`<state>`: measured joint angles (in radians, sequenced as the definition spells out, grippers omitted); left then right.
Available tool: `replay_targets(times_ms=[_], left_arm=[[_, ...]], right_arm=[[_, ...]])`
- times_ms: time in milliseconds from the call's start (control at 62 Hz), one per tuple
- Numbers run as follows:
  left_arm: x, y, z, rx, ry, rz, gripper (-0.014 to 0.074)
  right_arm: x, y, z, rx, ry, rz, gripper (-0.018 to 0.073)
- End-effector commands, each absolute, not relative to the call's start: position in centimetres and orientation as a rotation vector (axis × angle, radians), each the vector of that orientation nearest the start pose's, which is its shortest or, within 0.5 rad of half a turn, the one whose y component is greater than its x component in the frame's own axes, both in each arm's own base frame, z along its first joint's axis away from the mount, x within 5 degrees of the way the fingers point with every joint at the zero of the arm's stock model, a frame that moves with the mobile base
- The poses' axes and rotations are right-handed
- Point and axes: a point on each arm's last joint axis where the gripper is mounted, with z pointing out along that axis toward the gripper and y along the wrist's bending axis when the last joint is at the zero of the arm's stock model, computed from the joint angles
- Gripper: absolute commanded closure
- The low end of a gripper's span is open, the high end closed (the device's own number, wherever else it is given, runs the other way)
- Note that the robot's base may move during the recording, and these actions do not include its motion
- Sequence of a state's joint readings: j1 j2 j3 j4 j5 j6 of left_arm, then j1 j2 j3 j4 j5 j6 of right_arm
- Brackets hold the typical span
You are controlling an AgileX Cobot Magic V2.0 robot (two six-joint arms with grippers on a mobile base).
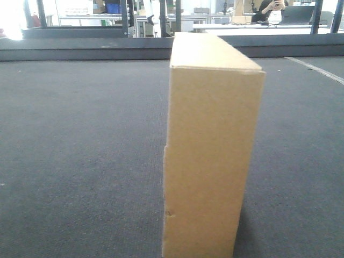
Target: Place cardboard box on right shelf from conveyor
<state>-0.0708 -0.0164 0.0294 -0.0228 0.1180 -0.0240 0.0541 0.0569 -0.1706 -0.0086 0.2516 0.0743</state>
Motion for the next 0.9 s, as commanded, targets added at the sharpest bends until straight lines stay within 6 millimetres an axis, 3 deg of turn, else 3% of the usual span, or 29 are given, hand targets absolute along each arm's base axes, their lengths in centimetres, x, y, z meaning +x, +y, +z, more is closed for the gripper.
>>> replay_targets(times_ms=[0, 145, 323, 661, 742, 887], left_arm=[[5.6, -0.4, 19.8, 0.014, 1.531, -0.094, 0.0713], [5.6, -0.4, 19.8, 0.014, 1.531, -0.094, 0.0713], [5.6, -0.4, 19.8, 0.014, 1.531, -0.094, 0.0713], [5.6, -0.4, 19.8, 0.014, 1.531, -0.094, 0.0713], [5.6, -0.4, 19.8, 0.014, 1.531, -0.094, 0.0713], [5.6, -0.4, 19.8, 0.014, 1.531, -0.094, 0.0713]], right_arm=[[5.5, 0.3, 27.1, 0.023, 1.696, 0.100, 0.0505], [6.6, 0.5, 29.3, 0.035, 1.946, 0.110, 0.0505], [8.7, 1.0, 30.6, 0.061, 2.187, 0.177, 0.0505], [15.0, 2.9, 35.2, 0.056, 2.255, 0.251, 0.0484], [16.5, 3.7, 35.9, 0.071, 2.290, 0.270, 0.0389], [18.9, 6.0, 37.2, 0.139, 2.377, 0.335, 0.0007]])
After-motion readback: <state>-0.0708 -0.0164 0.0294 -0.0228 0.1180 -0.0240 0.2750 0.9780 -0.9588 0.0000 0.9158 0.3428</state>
